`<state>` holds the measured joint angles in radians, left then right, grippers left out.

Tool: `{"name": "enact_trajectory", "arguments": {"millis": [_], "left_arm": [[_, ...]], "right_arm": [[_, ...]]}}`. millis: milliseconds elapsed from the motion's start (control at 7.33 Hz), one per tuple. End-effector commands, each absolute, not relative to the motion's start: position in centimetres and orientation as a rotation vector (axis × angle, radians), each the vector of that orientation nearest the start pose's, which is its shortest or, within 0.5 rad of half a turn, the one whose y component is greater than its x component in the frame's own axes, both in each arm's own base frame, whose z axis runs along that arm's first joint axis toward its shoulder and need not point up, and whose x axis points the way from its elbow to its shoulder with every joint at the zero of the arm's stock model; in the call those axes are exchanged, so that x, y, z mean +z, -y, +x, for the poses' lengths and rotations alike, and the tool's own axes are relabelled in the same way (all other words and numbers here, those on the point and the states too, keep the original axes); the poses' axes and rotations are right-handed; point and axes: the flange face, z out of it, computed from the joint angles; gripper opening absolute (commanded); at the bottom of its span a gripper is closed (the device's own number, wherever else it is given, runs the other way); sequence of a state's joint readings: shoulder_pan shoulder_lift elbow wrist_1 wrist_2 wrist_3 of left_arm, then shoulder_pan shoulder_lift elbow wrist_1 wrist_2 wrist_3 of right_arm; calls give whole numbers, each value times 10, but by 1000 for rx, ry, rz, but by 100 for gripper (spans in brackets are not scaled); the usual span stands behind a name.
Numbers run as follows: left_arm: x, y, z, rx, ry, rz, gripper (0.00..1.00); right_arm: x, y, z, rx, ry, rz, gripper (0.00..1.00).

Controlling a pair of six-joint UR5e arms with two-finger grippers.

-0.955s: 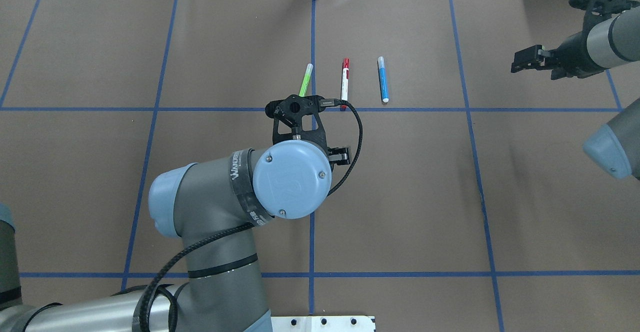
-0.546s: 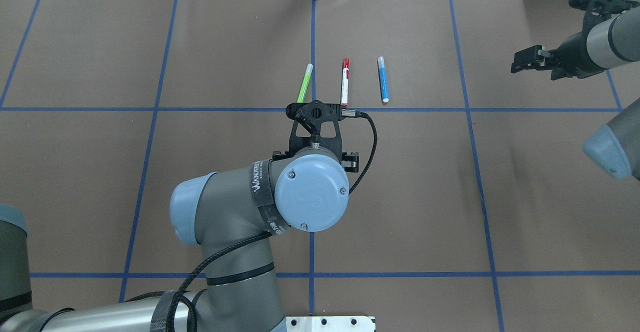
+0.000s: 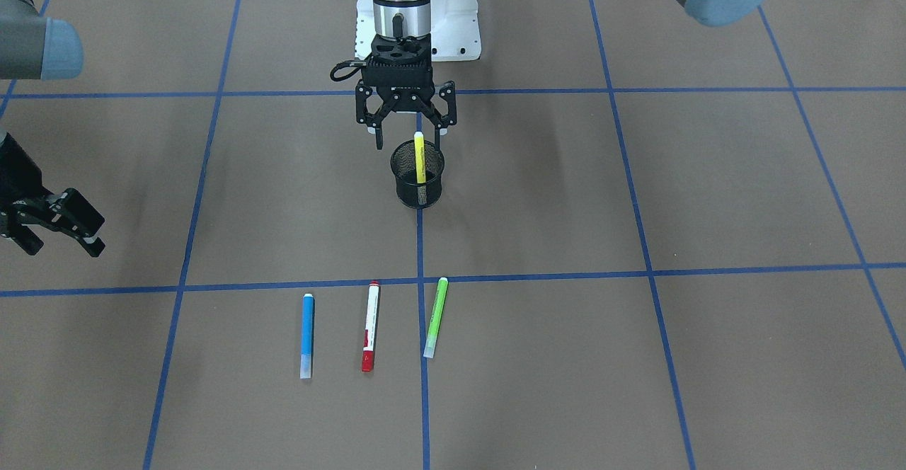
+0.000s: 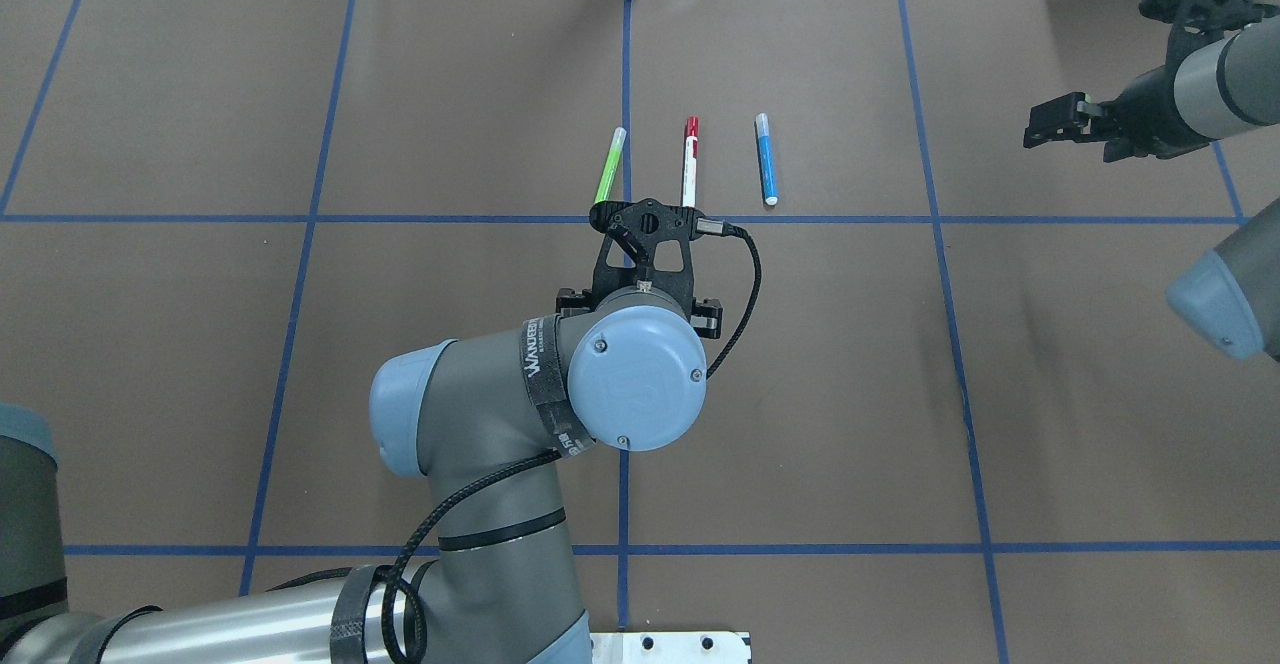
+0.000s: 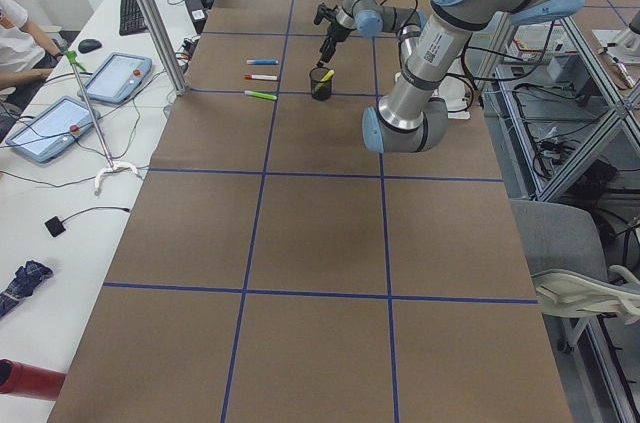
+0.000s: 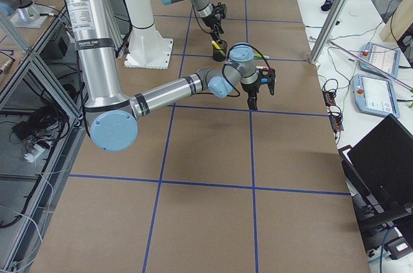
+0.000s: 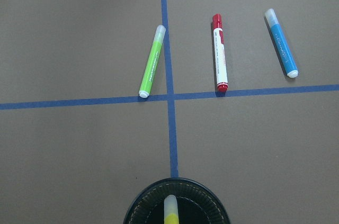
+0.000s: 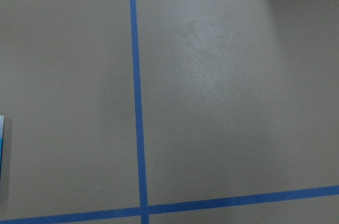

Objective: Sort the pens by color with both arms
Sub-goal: 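Position the left gripper above the yellow marker in the cup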

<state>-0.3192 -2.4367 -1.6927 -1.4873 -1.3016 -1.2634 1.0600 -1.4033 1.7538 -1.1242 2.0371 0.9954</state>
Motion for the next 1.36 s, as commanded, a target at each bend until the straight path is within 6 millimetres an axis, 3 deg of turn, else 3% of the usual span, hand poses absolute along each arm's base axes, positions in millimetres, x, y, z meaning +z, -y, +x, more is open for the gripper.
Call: {"name": "enact_trajectory", "arguments": {"millis": [0,273,819,955,1228], "left_arm": [[100,362,599,-92,-830,414,82],[100,370,592,-103,-844,341,82],[121,369,593,-123,-801,282,82],[122,368,594,-123,-802,275,75],[123,369,594,-125,-802,274,48]], "right_arm": [[444,544,-204,270,850,259,100],[451,546,-204,270,850,259,99],[460,546,-205,266,865,275,99],[460,546,-205,267,866,276,100],[462,546,-204,266,864,274,100]]}}
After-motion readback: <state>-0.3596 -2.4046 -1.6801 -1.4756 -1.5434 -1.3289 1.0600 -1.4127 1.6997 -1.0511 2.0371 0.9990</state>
